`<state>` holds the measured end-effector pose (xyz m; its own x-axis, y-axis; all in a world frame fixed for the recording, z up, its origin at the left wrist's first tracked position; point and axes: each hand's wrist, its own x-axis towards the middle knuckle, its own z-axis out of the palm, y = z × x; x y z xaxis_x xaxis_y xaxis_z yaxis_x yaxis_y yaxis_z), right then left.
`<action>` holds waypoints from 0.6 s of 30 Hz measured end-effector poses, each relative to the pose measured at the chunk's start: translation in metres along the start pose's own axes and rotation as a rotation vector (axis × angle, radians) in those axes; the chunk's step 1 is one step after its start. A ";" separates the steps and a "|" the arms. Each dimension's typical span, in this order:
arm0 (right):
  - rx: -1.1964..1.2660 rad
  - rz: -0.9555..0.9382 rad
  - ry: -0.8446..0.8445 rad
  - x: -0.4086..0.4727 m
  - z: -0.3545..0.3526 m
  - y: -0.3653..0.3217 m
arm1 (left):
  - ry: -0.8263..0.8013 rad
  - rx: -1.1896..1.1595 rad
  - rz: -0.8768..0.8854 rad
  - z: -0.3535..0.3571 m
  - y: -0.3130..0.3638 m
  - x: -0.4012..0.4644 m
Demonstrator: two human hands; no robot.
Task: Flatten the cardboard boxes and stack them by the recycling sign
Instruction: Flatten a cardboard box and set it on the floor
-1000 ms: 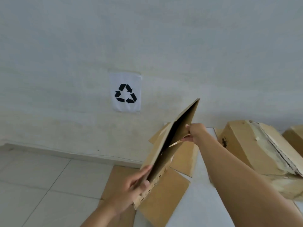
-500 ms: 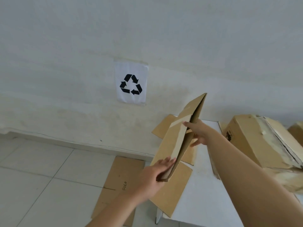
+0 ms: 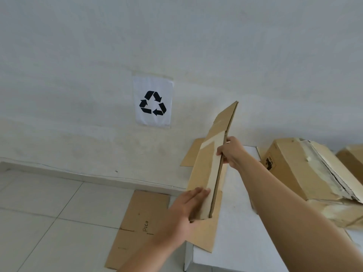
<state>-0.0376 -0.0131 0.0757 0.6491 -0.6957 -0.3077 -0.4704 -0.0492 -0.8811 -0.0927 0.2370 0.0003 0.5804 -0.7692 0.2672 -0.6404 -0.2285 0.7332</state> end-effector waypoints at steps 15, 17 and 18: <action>0.367 -0.181 -0.154 -0.049 -0.072 -0.062 | 0.237 0.312 -0.042 -0.058 -0.057 -0.003; 0.319 -0.177 -0.157 -0.050 -0.082 -0.061 | 0.184 0.420 0.022 -0.084 -0.056 0.008; 0.301 -0.168 -0.157 -0.050 -0.086 -0.059 | 0.138 0.439 0.025 -0.095 -0.051 0.014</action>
<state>-0.0937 -0.0374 0.1740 0.7971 -0.5761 -0.1807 -0.1679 0.0760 -0.9829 -0.0043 0.2950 0.0263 0.6048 -0.6977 0.3840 -0.7901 -0.4650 0.3994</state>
